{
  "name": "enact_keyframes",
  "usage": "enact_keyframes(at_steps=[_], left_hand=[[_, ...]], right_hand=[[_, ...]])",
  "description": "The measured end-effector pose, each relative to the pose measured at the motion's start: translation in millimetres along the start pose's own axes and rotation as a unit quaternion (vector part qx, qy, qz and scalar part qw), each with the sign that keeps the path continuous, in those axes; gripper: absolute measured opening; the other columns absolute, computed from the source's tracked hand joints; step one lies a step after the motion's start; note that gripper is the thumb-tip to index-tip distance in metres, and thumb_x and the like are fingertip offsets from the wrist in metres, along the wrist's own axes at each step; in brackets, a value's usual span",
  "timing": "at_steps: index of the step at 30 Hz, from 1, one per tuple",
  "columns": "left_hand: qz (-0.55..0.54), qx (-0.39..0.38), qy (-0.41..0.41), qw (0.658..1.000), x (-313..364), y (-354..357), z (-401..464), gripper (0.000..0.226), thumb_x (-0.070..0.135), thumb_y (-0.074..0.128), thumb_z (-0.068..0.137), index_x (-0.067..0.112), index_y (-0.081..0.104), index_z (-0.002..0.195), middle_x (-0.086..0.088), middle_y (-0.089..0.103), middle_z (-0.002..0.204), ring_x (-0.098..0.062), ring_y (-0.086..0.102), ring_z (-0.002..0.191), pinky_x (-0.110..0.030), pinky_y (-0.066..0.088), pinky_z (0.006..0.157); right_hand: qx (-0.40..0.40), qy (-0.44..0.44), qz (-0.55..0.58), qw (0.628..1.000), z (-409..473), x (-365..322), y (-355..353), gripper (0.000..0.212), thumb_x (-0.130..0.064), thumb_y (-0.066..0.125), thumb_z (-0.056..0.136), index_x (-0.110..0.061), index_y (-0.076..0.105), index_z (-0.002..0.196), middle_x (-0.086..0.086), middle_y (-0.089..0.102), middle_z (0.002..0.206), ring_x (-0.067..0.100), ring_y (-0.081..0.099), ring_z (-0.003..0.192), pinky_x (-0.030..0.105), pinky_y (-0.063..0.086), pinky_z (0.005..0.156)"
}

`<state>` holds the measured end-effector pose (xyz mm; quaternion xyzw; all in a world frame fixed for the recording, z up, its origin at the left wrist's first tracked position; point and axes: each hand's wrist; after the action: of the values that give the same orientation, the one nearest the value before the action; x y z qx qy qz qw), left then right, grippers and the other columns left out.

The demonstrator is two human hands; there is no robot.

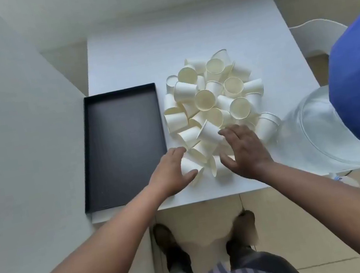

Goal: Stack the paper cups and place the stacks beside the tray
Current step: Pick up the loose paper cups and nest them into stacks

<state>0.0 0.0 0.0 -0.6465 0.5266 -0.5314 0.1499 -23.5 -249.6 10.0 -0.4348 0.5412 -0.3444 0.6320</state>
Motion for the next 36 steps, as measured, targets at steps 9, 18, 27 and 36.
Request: enact_keyframes(at_steps=[9,18,27,36], left_hand=[[0.223,-0.065,0.077,0.97,-22.0,42.1,2.3,0.091,0.044,0.073,0.091,0.024,0.022,0.164,0.0,0.02,0.173,-0.03,0.011,0.161,-0.041,0.021,0.127],[0.264,-0.036,0.167,0.949,-25.6,58.2,26.6,0.063,0.012,0.07,0.091,0.014,0.047,0.15,-0.006,0.049,0.154,-0.035,0.04,0.145,-0.044,0.031,0.116],[0.123,0.027,0.133,0.983,-28.8,49.9,9.9,0.057,0.033,0.077,0.083,0.016,0.056,0.133,0.0,0.059,0.131,-0.03,0.056,0.116,-0.037,0.046,0.094],[-0.608,0.035,-0.184,0.771,1.0,37.2,-4.4,0.068,0.016,0.083,0.07,0.026,0.057,0.131,-0.008,0.062,0.125,-0.02,0.068,0.105,-0.04,0.064,0.086]], right_hand=[[-0.173,0.032,-0.04,0.984,-32.5,21.9,39.1,0.072,-0.034,0.067,0.092,-0.009,0.039,0.154,0.01,0.042,0.156,0.03,0.041,0.141,0.041,0.036,0.116],[-0.216,0.045,-0.051,0.974,-21.6,28.4,69.4,0.077,-0.028,0.063,0.096,-0.011,0.023,0.16,0.008,0.033,0.162,0.027,0.032,0.148,0.037,0.028,0.12],[-0.226,0.074,0.004,0.971,-29.5,33.7,72.0,0.074,-0.028,0.061,0.095,-0.016,0.026,0.16,0.004,0.036,0.156,0.026,0.035,0.14,0.037,0.03,0.113],[-0.177,0.108,0.215,0.954,-35.8,17.1,68.7,0.071,-0.034,0.072,0.074,-0.025,0.054,0.142,-0.012,0.046,0.125,0.009,0.047,0.122,0.025,0.038,0.109]])
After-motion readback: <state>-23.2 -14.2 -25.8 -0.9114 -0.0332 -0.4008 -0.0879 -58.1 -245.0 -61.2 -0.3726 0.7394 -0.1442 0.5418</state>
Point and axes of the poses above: each hand's wrist, its own z-axis towards the middle knuckle, its own y-axis out of the palm, x = y × z
